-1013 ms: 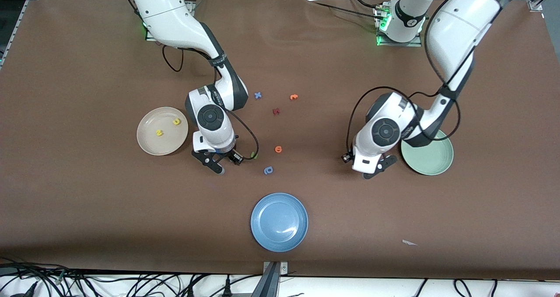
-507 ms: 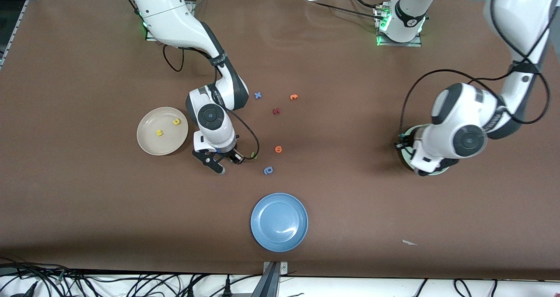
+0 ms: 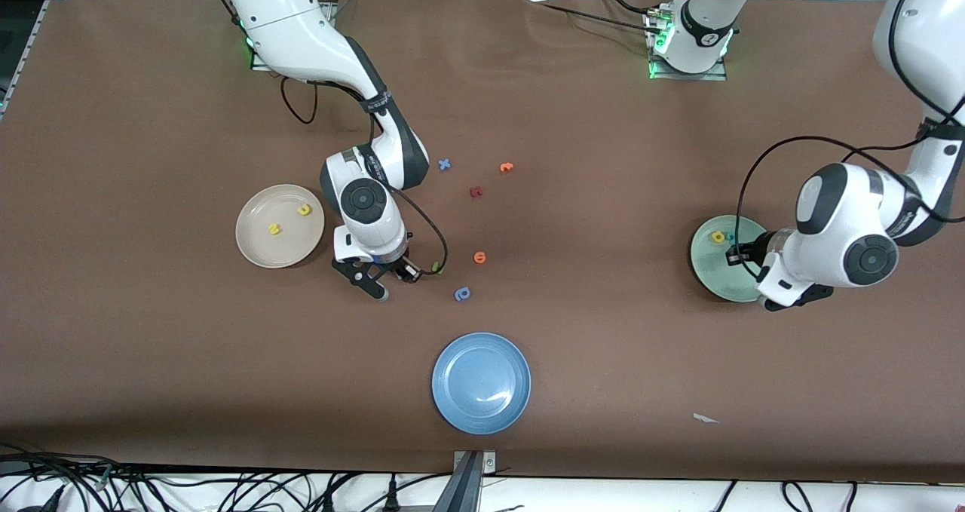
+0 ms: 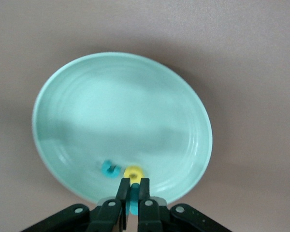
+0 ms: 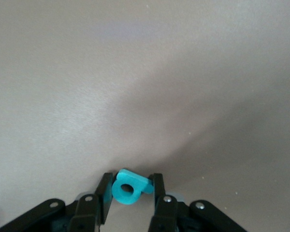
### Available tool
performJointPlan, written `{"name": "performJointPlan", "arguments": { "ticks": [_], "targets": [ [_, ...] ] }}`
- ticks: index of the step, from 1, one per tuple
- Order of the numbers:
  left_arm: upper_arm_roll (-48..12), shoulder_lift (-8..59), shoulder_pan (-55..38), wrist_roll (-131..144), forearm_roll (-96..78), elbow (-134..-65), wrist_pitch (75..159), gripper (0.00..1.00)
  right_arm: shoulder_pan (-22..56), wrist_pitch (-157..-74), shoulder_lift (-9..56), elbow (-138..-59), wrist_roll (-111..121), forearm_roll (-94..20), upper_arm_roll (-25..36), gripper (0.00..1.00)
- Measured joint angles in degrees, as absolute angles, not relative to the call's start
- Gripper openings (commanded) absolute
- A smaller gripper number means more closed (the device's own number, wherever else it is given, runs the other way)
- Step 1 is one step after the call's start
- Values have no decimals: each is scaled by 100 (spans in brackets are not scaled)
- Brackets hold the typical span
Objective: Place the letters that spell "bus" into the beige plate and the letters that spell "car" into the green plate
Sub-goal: 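Drop the cyan piece in the green plate while the right gripper drops the a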
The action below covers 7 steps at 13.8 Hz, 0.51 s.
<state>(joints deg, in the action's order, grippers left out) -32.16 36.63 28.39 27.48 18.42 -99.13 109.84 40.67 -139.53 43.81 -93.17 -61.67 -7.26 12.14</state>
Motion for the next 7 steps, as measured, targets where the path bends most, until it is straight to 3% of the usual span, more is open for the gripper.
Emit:
{"name": "performJointPlan", "arguments": {
  "ticks": [4, 5, 6, 7],
  "targets": [
    [-3144, 3977, 2840, 2749, 1878, -9913, 11302, 3, 4059, -13054, 3982, -9213, -5278, -724, 1677, 21],
    [-3129, 3984, 2842, 2749, 1879, -9912, 11309, 15, 4049, -12712, 3824, -9210, -4875, -726, 1863, 20],
    [-3118, 3984, 2843, 2749, 1879, -9905, 11313, 44, 4032, -12338, 3662, -9214, -4447, -731, 2044, 20],
    [-3111, 3984, 2845, 2751, 1879, -9891, 11316, 97, 4015, -11984, 3515, -9230, -4035, -734, 2215, 19]
  ]
}}
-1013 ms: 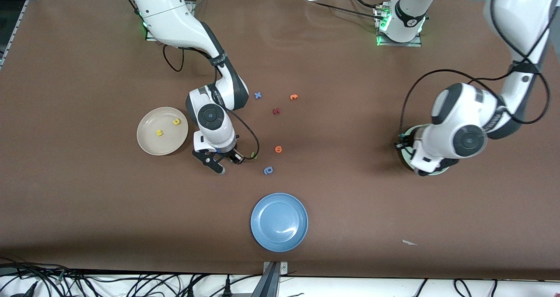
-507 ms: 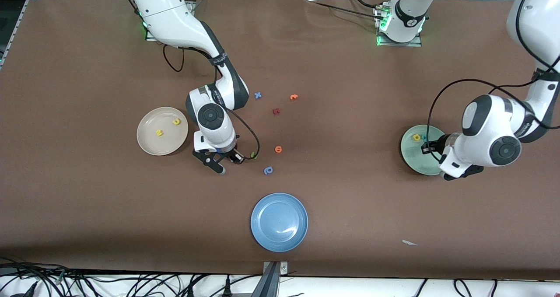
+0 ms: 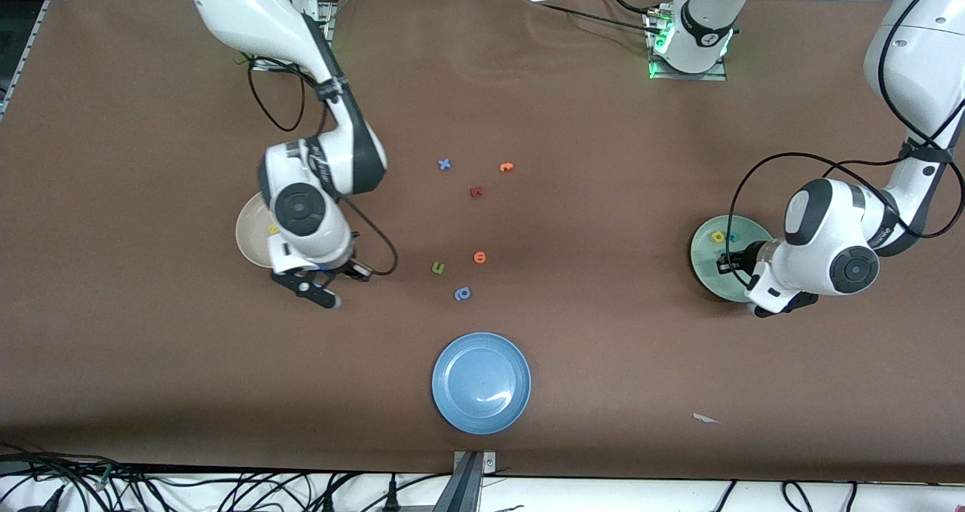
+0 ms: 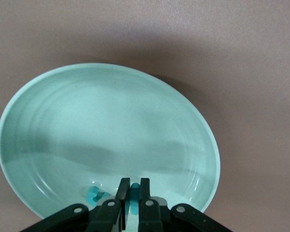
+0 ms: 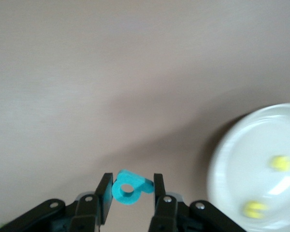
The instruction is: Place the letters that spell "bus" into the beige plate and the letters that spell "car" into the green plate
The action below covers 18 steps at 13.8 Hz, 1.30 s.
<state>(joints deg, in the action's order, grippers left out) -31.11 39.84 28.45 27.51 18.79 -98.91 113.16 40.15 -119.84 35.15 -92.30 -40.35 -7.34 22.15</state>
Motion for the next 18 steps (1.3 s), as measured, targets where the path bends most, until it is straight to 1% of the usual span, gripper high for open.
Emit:
{"name": "performJointPlan", "arguments": {
  "ticks": [1, 2, 4, 5, 6, 7, 9, 11, 13, 15, 17, 18],
  "targets": [
    [-3109, 3983, 2851, 2752, 1879, -9873, 11318, 100, 4004, -11712, 3385, -9287, -3597, -739, 2398, 19],
    [-3107, 3977, 2864, 2753, 1879, -9849, 11318, 100, 3992, -11536, 3256, -9429, -3148, -749, 2592, 19],
    [-3108, 3915, 2896, 2752, 1879, -9750, 11284, 100, 3951, -11467, 3008, -9979, -2458, -786, 2930, 20],
    [-3117, 3843, 2904, 2752, 1879, -9654, 11123, 100, 3912, -11543, 2887, -10364, -2269, -797, 2999, 28],
    [-3162, 3750, 2910, 2752, 1879, -9498, 10800, 100, 3885, -11714, 2788, -10766, -2150, -798, 3020, 69],
    [-3250, 3655, 2917, 2752, 1879, -9297, 10409, 100, 3885, -11864, 2727, -11102, -2117, -798, 3019, 100],
    [-3478, 3502, 2920, 2752, 1878, -8781, 9563, 100, 3917, -11970, 2707, -11429, -2105, -798, 3010, 100],
    [-3594, 3406, 2919, 2753, 1749, -8257, 8855, 100, 3936, -11916, 2645, -11435, -2105, -799, 3008, 100],
    [-3679, 3388, 2927, 2751, 1636, -7766, 8369, 100, 3940, -11647, 2450, -11259, -2104, -798, 3009, 100],
    [-3859, 3371, 2931, 2751, 1601, -7314, 7905, 100, 3942, -11012, 2266, -10762, -2100, -799, 3013, 100],
    [-3990, 3335, 2921, 2613, 1554, -6871, 7495, 100, 3952, -10189, 2124, -9994, -2069, -798, 3014, 100],
    [-4003, 3317, 2905, 2440, 1538, -6693, 7357, 100, 3957, -9930, 2083, -9615, -2009, -798, 3014, 100]
  ]
}}
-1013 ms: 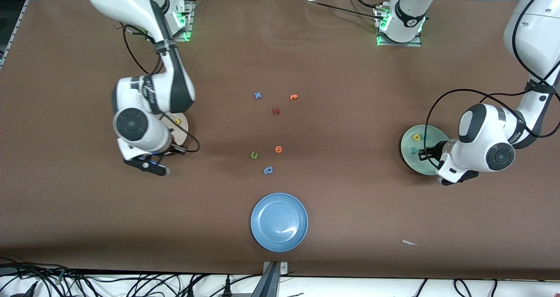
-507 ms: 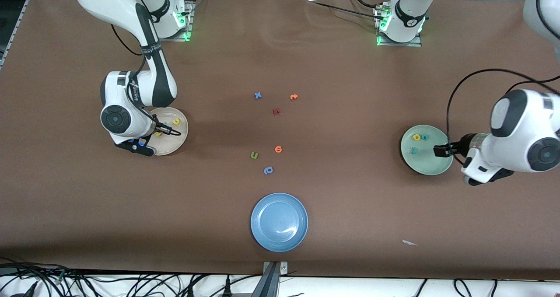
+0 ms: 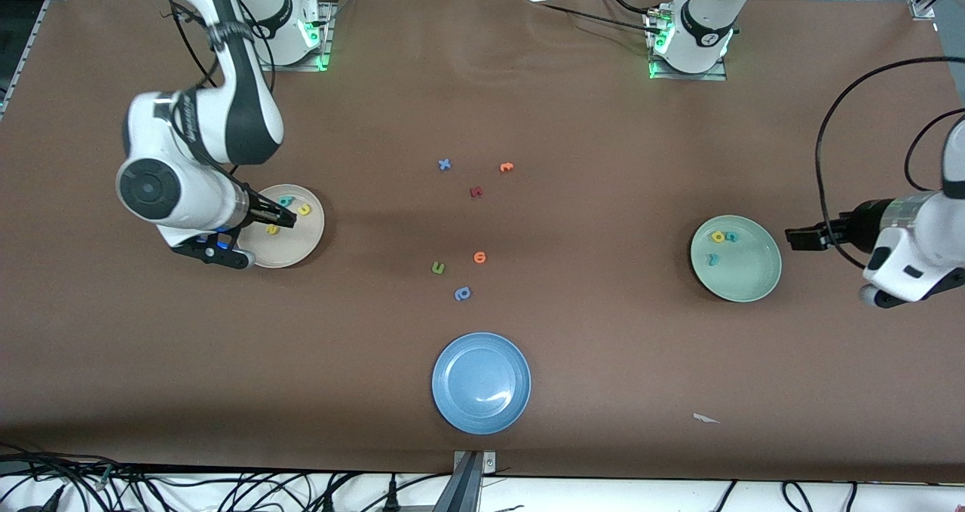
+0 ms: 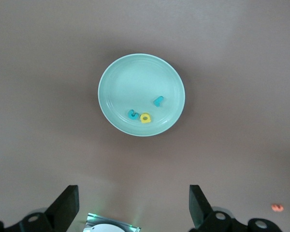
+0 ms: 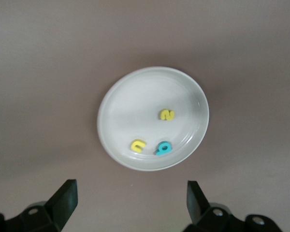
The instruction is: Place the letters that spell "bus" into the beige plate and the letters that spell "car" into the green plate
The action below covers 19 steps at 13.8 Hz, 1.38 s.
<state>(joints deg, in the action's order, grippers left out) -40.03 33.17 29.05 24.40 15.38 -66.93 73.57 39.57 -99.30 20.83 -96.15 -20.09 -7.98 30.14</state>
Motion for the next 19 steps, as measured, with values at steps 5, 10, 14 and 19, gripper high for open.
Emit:
{"name": "performJointPlan", "arguments": {
  "ticks": [5, 10, 14, 19],
  "targets": [
    [-3100, 3215, 1901, 1983, 1502, -6044, 7160, 100, 3959, -9629, 2023, -8444, -1486, -798, 3146, 100],
    [-90, 2712, -106, 1260, -151, -5888, 7151, 97, 3657, -9417, 1601, -7936, -679, -797, 3198, 100],
    [762, 2463, -365, 785, -743, -6060, 7591, 95, 1755, -9283, 1331, -7978, -484, -797, 1407, 100],
    [521, 2244, -327, 550, -584, -6609, 8053, 98, 790, -9319, 911, -8713, -468, -630, 903, 100]
  ]
}}
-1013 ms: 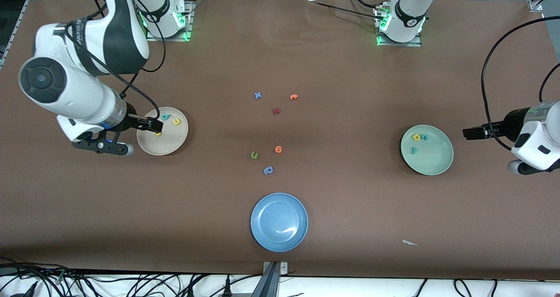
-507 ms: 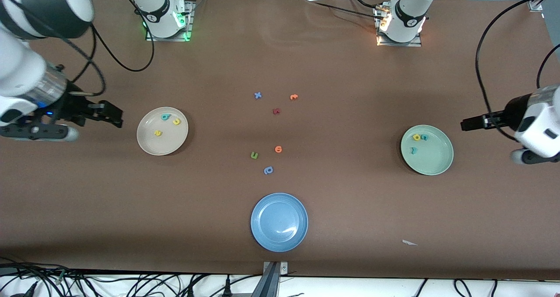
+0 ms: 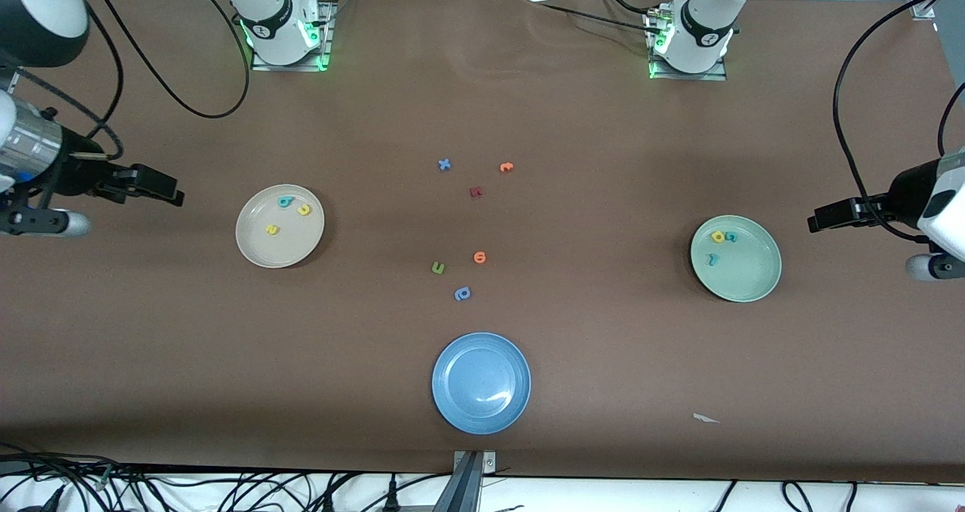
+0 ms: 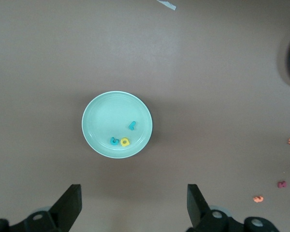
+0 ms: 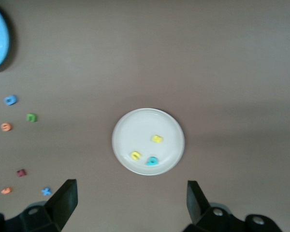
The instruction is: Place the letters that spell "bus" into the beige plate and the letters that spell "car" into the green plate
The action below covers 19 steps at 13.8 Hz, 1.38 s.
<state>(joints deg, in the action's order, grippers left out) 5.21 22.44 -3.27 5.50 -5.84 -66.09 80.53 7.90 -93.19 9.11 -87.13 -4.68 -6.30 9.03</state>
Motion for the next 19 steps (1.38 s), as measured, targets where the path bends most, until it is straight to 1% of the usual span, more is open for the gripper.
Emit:
{"name": "performJointPlan", "arguments": {
  "ticks": [3, 6, 8, 10, 14, 16, 19],
  "targets": [
    [399, 2042, -321, 522, -425, -7053, 8573, 100, 121, -9458, 325, -9018, -452, -542, 446, 100],
    [210, 1796, -220, 516, -303, -7468, 8873, 100, 21, -9640, -434, -9871, -496, -313, 140, 100],
    [154, 1727, -163, 515, -302, -7541, 8887, 100, -21, -9804, -660, -10141, -499, -122, -55, 100],
    [150, 1715, -148, 511, -302, -7561, 8887, 100, -104, -9748, -622, -10088, -499, -55, -194, 100],
    [140, 1715, -148, 358, -288, -7605, 8887, 100, -187, -9136, -246, -9480, -499, -53, -207, 100],
    [141, 1713, -144, 57, -276, -7610, 8887, 100, -185, -8966, -223, -9417, -506, -88, -189, 100],
    [140, 1709, -138, -39, -275, -7610, 8887, 100, -90, -8960, -226, -9410, -506, -162, -37, 100]
  ]
}}
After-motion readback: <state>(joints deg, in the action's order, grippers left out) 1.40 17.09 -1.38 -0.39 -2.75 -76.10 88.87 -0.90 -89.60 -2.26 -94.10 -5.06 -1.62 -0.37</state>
